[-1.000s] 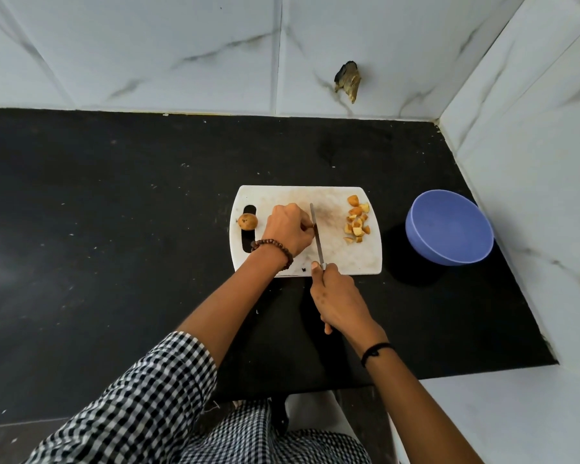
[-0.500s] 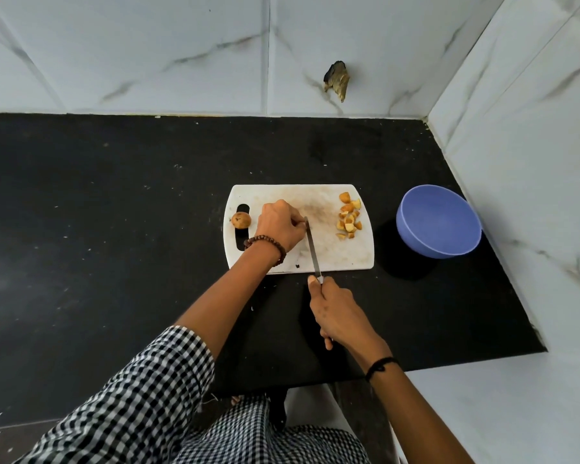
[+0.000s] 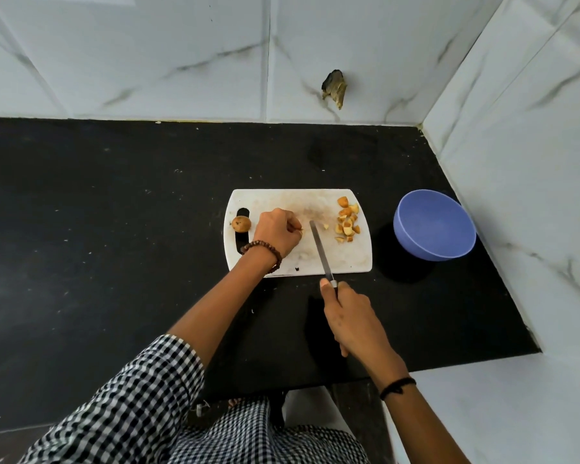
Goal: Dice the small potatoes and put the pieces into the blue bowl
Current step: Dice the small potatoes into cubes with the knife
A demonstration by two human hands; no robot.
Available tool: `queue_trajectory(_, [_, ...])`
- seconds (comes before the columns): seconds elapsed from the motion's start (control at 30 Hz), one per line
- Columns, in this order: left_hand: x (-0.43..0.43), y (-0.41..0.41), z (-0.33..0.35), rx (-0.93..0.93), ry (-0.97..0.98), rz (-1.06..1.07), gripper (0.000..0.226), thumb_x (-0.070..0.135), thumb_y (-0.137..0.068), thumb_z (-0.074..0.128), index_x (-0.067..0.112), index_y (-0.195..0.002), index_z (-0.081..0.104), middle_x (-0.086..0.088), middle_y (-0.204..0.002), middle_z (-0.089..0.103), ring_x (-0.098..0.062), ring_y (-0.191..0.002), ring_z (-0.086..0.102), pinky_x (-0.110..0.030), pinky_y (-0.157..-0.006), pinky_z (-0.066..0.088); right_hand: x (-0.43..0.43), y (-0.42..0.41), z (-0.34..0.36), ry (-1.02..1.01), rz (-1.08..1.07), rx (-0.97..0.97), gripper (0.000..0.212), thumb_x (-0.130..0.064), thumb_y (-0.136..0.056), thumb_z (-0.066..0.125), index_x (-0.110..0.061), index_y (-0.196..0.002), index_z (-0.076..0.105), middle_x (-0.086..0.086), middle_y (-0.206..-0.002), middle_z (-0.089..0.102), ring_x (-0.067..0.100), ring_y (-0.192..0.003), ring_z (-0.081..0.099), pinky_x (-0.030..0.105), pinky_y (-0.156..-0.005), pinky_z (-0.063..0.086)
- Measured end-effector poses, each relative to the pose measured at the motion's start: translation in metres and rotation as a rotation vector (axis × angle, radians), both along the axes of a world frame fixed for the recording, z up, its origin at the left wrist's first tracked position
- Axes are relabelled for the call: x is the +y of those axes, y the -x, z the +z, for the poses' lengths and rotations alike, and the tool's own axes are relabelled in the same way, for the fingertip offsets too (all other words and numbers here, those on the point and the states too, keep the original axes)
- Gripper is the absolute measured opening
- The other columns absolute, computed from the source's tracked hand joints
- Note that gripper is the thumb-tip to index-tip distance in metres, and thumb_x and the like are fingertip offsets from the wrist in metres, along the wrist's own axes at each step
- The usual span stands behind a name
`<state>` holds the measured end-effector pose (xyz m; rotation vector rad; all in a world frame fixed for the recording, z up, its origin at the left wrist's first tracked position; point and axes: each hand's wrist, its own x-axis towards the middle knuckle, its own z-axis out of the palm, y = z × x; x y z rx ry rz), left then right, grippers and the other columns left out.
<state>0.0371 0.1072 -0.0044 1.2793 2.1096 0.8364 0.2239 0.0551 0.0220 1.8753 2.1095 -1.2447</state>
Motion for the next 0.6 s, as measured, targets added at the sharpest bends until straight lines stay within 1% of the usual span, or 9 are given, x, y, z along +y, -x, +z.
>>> queue_trajectory(0.07, [0.0,0.002,-0.001,0.009,-0.004,0.006,0.013,0.008,-0.085,0.066,0.007,-0.096,0.073,-0.007,-0.095,0.071,-0.016,-0.089,0.066,-0.023,-0.082,0.054,-0.001,0.006,-0.002,-0.006,0.024,-0.004,0.043,-0.059,-0.102,0.027,-0.024,-0.095,0.051,0.006,-0.09,0.062,0.026,-0.076,0.068,0.047,-0.073,0.061])
queue_trajectory(0.13, [-0.001,0.003,-0.002,0.017,0.001,0.023,0.018,0.007,-0.085,0.065,0.008,-0.102,0.071,-0.006,-0.096,0.071,-0.016,-0.09,0.066,-0.023,-0.083,0.053,-0.002,0.012,-0.003,-0.005,0.054,-0.017,0.044,-0.059,-0.103,0.026,-0.023,-0.096,0.05,0.006,-0.091,0.062,0.026,-0.075,0.068,0.048,-0.072,0.061])
queue_trajectory(0.23, [-0.004,0.006,-0.002,0.024,0.011,0.063,0.026,0.005,-0.086,0.062,0.008,-0.112,0.065,-0.006,-0.094,0.071,-0.015,-0.088,0.066,-0.02,-0.078,0.051,-0.002,0.017,-0.008,-0.017,0.088,-0.048,0.046,-0.059,-0.103,0.025,-0.021,-0.1,0.051,0.005,-0.093,0.061,0.026,-0.076,0.068,0.047,-0.071,0.061])
queue_trajectory(0.33, [-0.009,0.008,-0.002,0.05,0.004,0.067,0.029,0.005,-0.086,0.06,0.009,-0.114,0.062,-0.005,-0.092,0.071,-0.015,-0.089,0.066,-0.018,-0.074,0.047,0.002,0.014,-0.014,-0.054,0.036,-0.047,0.045,-0.06,-0.102,0.025,-0.022,-0.095,0.05,0.005,-0.093,0.061,0.028,-0.082,0.067,0.051,-0.077,0.059])
queue_trajectory(0.4, [-0.012,0.01,-0.001,0.075,-0.001,0.062,0.028,0.005,-0.086,0.058,0.008,-0.113,0.063,-0.005,-0.093,0.071,-0.016,-0.089,0.065,-0.019,-0.075,0.048,0.003,0.012,-0.016,-0.09,0.005,-0.04,0.045,-0.061,-0.101,0.026,-0.023,-0.093,0.048,0.006,-0.092,0.061,0.029,-0.084,0.067,0.053,-0.077,0.059])
queue_trajectory(0.5, [-0.016,0.012,-0.001,0.101,-0.01,0.039,0.026,0.004,-0.087,0.058,0.008,-0.112,0.064,-0.004,-0.094,0.07,-0.015,-0.09,0.064,-0.021,-0.08,0.051,0.002,0.015,-0.016,-0.132,0.049,-0.052,0.048,-0.061,-0.102,0.024,-0.021,-0.1,0.049,0.007,-0.093,0.062,0.029,-0.085,0.066,0.053,-0.078,0.058])
queue_trajectory(0.6, [-0.019,0.013,-0.001,0.149,-0.038,0.008,0.026,0.003,-0.087,0.057,0.009,-0.111,0.065,-0.004,-0.095,0.069,-0.016,-0.09,0.065,-0.023,-0.079,0.051,0.002,0.02,-0.017,-0.132,0.117,-0.082,0.047,-0.058,-0.104,0.024,-0.018,-0.103,0.051,0.006,-0.096,0.062,0.026,-0.087,0.063,0.046,-0.079,0.054])
